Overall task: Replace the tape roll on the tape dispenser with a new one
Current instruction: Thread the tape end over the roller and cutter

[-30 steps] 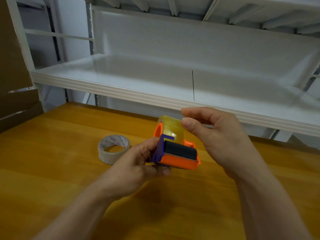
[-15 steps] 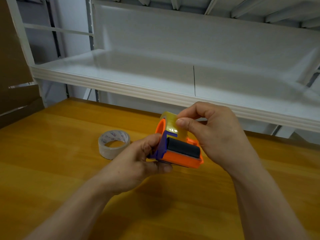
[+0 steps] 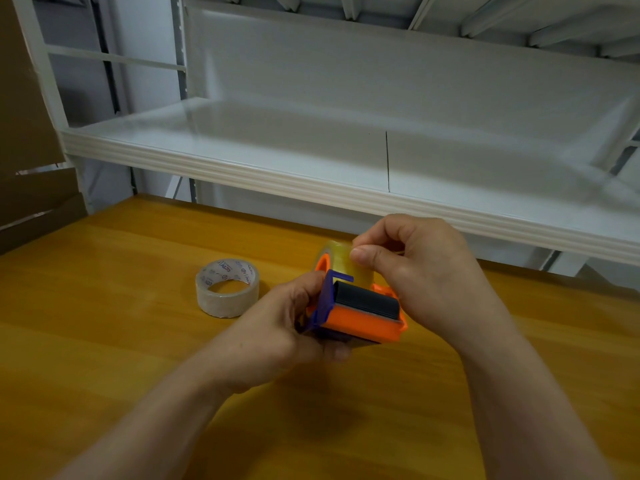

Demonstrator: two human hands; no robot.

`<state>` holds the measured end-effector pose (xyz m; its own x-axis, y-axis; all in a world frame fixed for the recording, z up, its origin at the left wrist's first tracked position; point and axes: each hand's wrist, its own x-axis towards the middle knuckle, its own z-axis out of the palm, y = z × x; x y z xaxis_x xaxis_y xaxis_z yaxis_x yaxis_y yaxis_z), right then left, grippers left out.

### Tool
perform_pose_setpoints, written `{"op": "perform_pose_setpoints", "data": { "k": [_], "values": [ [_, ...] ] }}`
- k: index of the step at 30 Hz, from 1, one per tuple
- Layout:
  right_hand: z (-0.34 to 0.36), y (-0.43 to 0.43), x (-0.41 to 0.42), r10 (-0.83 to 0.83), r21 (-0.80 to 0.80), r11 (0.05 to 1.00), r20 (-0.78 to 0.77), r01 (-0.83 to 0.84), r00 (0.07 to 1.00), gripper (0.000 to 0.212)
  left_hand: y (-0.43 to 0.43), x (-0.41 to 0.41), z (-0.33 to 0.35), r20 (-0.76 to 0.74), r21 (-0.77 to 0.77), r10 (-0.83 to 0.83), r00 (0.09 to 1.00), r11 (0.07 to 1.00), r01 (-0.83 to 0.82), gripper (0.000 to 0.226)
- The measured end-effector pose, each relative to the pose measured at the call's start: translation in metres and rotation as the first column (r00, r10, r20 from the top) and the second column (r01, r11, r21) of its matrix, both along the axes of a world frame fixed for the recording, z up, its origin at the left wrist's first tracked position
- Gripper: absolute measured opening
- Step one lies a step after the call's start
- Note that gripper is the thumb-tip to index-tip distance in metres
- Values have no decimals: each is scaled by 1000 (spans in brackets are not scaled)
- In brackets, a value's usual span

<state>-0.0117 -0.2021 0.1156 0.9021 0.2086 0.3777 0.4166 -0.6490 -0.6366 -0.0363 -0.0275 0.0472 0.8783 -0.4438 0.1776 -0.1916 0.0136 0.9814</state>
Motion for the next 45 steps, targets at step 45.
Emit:
{"op": "perform_pose_setpoints", "data": {
  "k": [45],
  "values": [
    [8, 13, -17, -50, -58, 997, 10, 51, 999, 10, -4, -5, 7, 1, 4, -11, 1000, 1000, 11, 43]
  ]
}}
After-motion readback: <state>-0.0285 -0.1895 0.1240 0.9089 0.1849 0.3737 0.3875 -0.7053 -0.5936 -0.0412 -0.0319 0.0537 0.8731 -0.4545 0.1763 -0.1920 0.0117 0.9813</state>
